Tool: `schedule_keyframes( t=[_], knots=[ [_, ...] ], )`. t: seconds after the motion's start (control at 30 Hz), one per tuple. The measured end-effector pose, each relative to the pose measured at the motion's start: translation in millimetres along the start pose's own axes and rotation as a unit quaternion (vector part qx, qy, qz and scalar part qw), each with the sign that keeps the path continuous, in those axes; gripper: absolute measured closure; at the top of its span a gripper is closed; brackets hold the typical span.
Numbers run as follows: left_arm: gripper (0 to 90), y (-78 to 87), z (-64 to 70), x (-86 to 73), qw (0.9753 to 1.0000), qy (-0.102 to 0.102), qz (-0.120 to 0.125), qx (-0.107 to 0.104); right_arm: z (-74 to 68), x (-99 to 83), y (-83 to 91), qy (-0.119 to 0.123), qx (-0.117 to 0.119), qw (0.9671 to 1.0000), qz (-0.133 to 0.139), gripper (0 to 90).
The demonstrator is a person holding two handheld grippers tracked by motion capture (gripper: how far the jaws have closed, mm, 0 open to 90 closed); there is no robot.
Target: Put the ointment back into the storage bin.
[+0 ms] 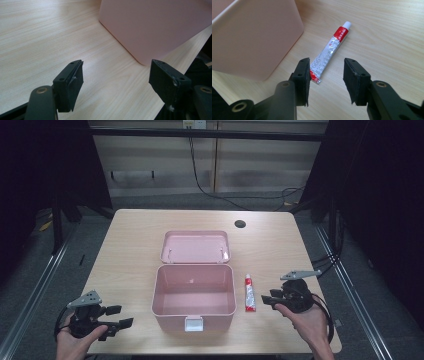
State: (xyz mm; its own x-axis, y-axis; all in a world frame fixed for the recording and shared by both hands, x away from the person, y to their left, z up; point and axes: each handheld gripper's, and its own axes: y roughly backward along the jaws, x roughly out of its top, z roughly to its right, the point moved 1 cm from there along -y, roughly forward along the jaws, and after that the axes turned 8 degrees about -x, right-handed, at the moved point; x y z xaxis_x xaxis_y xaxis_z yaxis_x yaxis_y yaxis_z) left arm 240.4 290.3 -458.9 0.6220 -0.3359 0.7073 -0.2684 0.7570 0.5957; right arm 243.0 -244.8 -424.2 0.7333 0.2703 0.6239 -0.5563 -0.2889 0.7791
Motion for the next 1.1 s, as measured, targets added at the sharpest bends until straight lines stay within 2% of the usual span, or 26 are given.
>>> schedule_keyframes(
  t=[0.07, 0.13, 0.3, 0.4, 0.57, 0.67, 0.8, 0.83, 0.87, 0.9, 1.1],
  knots=[
    [27.1, -0.3, 0.5, 0.0, 1.0000, 0.001, 0.000, -0.001, 0.4, 1.6, -0.2, 0.000, 0.000, 1.0000, -0.003, 59.0],
    [27.1, -0.9, 0.9, 0.3, 1.0000, -0.003, -0.004, -0.002, 3.0, 5.0, -2.7, -0.009, 0.001, 0.9996, -0.026, 60.4],
    [27.0, -0.9, 0.8, 0.2, 1.0000, -0.001, -0.003, 0.000, 3.6, 10.2, -12.6, -0.013, 0.006, 0.9973, -0.072, 60.4],
    [27.0, -0.5, 0.6, 0.3, 1.0000, -0.002, -0.004, -0.002, 3.9, 15.5, -16.2, -0.022, 0.007, 0.9959, -0.087, 59.6],
    [27.1, -0.8, 0.9, 0.4, 1.0000, -0.003, -0.004, -0.002, 2.9, 21.4, -21.5, -0.019, 0.001, 0.9937, -0.111, 59.4],
    [27.0, -1.2, 1.1, 0.3, 1.0000, -0.002, -0.004, -0.004, 1.5, 25.7, -28.7, -0.019, -0.003, 0.9902, -0.138, 59.7],
    [27.1, -0.9, 0.8, 0.5, 1.0000, -0.002, -0.004, -0.005, -0.6, 30.8, -34.2, -0.021, -0.006, 0.9864, -0.163, 59.8],
    [27.0, -0.9, 0.8, 0.5, 1.0000, -0.002, -0.004, -0.005, -0.6, 30.8, -34.2, -0.021, -0.006, 0.9864, -0.163, 59.8],
    [27.1, -0.9, 0.9, 0.9, 1.0000, -0.002, -0.003, -0.004, -2.2, 34.0, -37.1, -0.021, -0.007, 0.9842, -0.176, 59.4],
    [27.0, -0.9, 0.9, 0.9, 1.0000, -0.002, -0.003, -0.004, -2.2, 34.0, -37.1, -0.021, -0.007, 0.9842, -0.176, 59.4],
    [27.0, -1.1, 0.6, 0.6, 1.0000, -0.001, -0.004, -0.004, -5.9, 48.2, -47.6, -0.013, -0.013, 0.9784, -0.206, 56.7]
  ],
)
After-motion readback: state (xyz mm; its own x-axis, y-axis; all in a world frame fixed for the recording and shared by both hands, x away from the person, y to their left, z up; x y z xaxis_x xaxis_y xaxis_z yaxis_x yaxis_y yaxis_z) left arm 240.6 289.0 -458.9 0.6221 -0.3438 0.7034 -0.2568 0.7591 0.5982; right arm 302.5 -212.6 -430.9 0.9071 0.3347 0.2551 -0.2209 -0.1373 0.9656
